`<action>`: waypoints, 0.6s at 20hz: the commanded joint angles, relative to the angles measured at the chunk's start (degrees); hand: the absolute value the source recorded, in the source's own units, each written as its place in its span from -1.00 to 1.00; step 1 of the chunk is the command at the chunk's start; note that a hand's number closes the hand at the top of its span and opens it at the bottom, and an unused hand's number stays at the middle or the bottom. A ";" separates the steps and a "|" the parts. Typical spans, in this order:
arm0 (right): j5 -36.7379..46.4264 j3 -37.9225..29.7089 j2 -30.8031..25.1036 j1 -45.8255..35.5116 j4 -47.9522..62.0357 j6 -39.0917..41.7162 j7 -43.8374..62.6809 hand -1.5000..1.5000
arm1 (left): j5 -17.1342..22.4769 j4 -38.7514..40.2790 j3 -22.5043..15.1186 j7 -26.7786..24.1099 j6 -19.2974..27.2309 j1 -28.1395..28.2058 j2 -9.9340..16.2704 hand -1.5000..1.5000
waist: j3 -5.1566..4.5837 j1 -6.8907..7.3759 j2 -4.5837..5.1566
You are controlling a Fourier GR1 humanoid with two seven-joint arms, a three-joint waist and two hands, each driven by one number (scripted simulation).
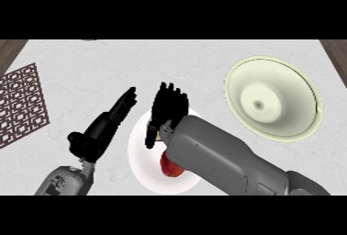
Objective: Pick the cupcake from the plate and place it in the bowl
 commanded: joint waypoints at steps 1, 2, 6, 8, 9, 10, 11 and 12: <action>1.42 2.10 1.06 -1.78 1.46 -2.76 14.41 -1.00 | 0.18 0.62 1.19 -2.30 -0.89 1.97 0.86 0.00 | -0.04 -0.67 -0.22; 1.71 3.93 1.06 0.20 1.25 -5.97 14.41 -1.00 | -0.48 1.11 0.86 -1.72 -0.65 1.20 0.67 0.00 | -0.02 -0.51 -0.13; 1.11 2.22 1.06 -1.17 4.23 -4.53 13.89 -1.00 | -0.17 -0.43 0.49 1.62 0.10 -0.40 -0.91 0.00 | 0.03 -0.52 -0.01; 0.93 1.82 1.06 -0.60 4.35 -4.85 13.19 -1.00 | -2.11 0.67 -0.68 -0.07 1.55 0.28 -2.50 0.00 | 0.04 -0.96 -0.01; -0.24 2.98 1.06 0.03 4.45 -5.84 13.95 -1.00 | -1.15 -0.09 -0.39 -0.85 -0.52 0.87 -1.25 0.00 | 0.02 -0.27 0.04; 0.08 2.75 1.06 1.82 4.17 -6.02 13.09 -1.00 | -1.14 -0.68 0.42 -0.33 -0.53 1.31 -0.24 0.00 | 0.04 -0.79 -0.07; -0.11 4.14 1.06 3.23 4.30 -7.55 12.32 -1.00 | -0.33 -4.32 0.70 2.63 -0.33 2.39 0.62 0.00 | 0.07 -0.06 -0.13; -0.99 3.82 1.06 0.97 5.30 -7.74 12.29 -1.00 | -1.35 -0.38 0.57 -0.38 -0.47 0.67 -0.78 0.00 | 0.03 -0.11 0.20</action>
